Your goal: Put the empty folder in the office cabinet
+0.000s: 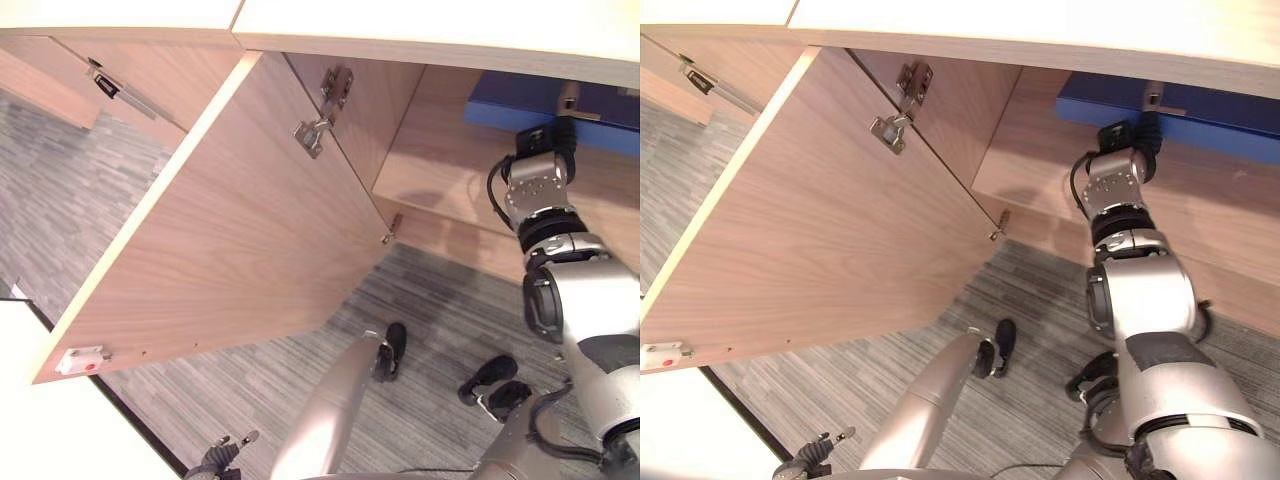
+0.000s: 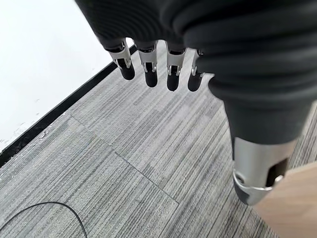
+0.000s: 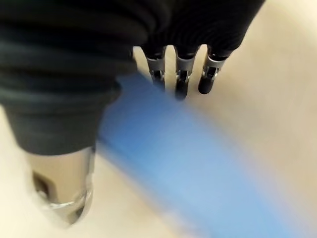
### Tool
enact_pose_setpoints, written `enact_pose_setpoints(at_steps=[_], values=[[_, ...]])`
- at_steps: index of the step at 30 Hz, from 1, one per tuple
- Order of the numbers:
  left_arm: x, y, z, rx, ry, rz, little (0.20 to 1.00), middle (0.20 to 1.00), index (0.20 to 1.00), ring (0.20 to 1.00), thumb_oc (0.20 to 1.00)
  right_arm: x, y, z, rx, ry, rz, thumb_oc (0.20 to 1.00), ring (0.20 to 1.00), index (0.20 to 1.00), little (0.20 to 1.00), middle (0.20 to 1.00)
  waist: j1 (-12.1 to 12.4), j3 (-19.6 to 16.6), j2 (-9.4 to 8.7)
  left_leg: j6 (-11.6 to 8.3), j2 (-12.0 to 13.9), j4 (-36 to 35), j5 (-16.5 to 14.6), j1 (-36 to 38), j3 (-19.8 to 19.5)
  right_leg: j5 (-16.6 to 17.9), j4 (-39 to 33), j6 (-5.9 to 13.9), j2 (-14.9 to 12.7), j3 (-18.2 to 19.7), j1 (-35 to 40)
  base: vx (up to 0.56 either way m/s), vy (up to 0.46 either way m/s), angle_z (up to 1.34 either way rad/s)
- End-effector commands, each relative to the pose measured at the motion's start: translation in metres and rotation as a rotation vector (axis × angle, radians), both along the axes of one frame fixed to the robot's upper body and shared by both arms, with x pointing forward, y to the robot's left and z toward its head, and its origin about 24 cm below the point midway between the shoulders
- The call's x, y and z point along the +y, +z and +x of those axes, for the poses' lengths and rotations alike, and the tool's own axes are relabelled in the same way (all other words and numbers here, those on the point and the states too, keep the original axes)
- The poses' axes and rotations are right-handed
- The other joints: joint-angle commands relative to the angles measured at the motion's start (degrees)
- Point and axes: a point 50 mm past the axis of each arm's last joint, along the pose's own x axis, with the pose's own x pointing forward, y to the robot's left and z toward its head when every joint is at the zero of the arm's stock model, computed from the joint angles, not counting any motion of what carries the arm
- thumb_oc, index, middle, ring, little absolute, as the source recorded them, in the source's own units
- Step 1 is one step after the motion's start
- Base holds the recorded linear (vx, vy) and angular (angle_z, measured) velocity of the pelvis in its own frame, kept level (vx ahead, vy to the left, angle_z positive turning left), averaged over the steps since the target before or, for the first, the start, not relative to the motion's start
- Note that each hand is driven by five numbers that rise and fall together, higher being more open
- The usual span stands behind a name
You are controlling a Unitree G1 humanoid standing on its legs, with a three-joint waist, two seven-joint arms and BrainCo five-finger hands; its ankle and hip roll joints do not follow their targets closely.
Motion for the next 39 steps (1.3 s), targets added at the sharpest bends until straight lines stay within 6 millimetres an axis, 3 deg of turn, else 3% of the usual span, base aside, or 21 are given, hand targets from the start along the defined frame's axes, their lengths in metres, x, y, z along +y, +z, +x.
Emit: enact_pose_setpoints(at_steps=[1,4,8,12,16,17,21,26,31,39], values=[[0.04,0.005,-0.008,0.07,-0.034,0.121,1.0,1.0,1.0,1.0,1.0,-0.007,0.079,-0.003,0.013,0.099,-0.486,1.0,1.0,1.0,1.0,1.0,1.73,2.41,-1.04,0.28,2.94,-2.63,-2.41,-1.04,2.85,0.06,-5.54,2.04,0.58,6.52,0.66,-0.01,-0.028,-0.12],[0.041,0.007,-0.001,0.063,-0.062,0.123,1.0,1.0,1.0,1.0,1.0,-0.013,0.072,-0.004,0.14,0.127,-0.597,1.0,1.0,1.0,1.0,1.0,1.33,2.5,-1.57,0.15,3.29,-2.47,-2.36,-1.5,2.79,0.15,-5.75,1.77,0.77,6.4,0.29,0.0,-0.026,-0.1],[0.041,0.008,0.004,0.06,-0.08,0.125,1.0,1.0,1.0,1.0,1.0,-0.01,0.076,-0.003,0.167,0.157,-0.659,1.0,1.0,1.0,1.0,1.0,1.21,2.65,-2.04,0.09,3.51,-2.56,-2.3,-1.58,2.84,0.06,-5.82,1.53,0.94,6.14,0.1,0.0,-0.01,-0.02],[0.044,0.01,0.01,0.054,-0.092,0.132,1.0,1.0,1.0,1.0,1.0,-0.011,0.063,-0.003,0.299,0.194,-0.762,1.0,1.0,1.0,1.0,1.0,1.32,2.8,-2.64,0.02,3.57,-2.94,-2.11,-1.59,3.0,0.13,-6.19,1.26,1.11,5.66,0.18,-0.01,-0.018,-0.04],[0.045,0.011,0.012,0.047,-0.088,0.128,1.0,1.0,1.0,1.0,1.0,-0.008,0.066,-0.002,0.357,0.198,-0.897,1.0,1.0,1.0,1.0,1.0,1.31,3.08,-2.73,-0.03,3.68,-3.01,-1.92,-1.86,2.97,0.31,-6.41,1.26,1.14,5.22,0.18,0.0,0.0,0.0],[0.046,0.011,0.012,0.046,-0.084,0.129,1.0,1.0,1.0,1.0,1.0,-0.01,0.067,-0.003,0.385,0.189,-0.952,1.0,1.0,1.0,1.0,1.0,1.36,3.13,-2.85,-0.04,3.73,-3.06,-1.88,-1.92,2.99,0.38,-6.5,1.29,1.11,5.15,0.12,0.0,0.0,0.0],[0.048,0.012,0.014,0.034,-0.084,0.131,1.0,1.0,1.0,1.0,1.0,-0.009,0.084,-0.005,0.61,0.111,-1.461,1.0,1.0,1.0,1.0,1.0,1.43,3.59,-3.42,-0.3,3.91,-3.36,-1.49,-2.45,2.85,0.62,-7.11,1.19,1.07,4.57,0.01,0.0,0.0,0.0],[0.054,0.015,0.02,0.017,-0.054,0.154,1.0,1.0,1.0,1.0,1.0,-0.007,0.098,-0.006,0.755,0.044,-1.807,1.0,1.0,1.0,1.0,1.0,1.01,3.94,-4.24,-0.64,3.91,-3.7,-1.19,-2.79,2.52,0.88,-7.64,1.35,1.34,4.16,-0.13,0.0,0.0,0.0],[0.059,0.017,0.019,0.02,-0.021,0.16,1.0,1.0,1.0,1.0,1.0,0.002,0.106,-0.004,0.791,0.025,-1.975,1.0,1.0,1.0,1.0,1.0,0.34,3.84,-4.82,-0.64,4.17,-3.17,-1.44,-3.43,2.44,0.91,-7.48,1.18,1.72,4.5,-0.91,0.0,0.0,0.0],[0.055,0.016,0.026,-0.005,0.066,0.127,1.0,1.0,1.0,1.0,1.0,0.04,0.102,0.007,0.692,0.083,-2.127,1.0,1.0,1.0,1.0,1.0,-2.47,4.41,-5.52,-0.75,5.09,-3.33,-1.46,-4.03,3.03,1.58,-8.4,0.99,2.4,4.77,-1.44,-0.01,0.025,-0.06]])
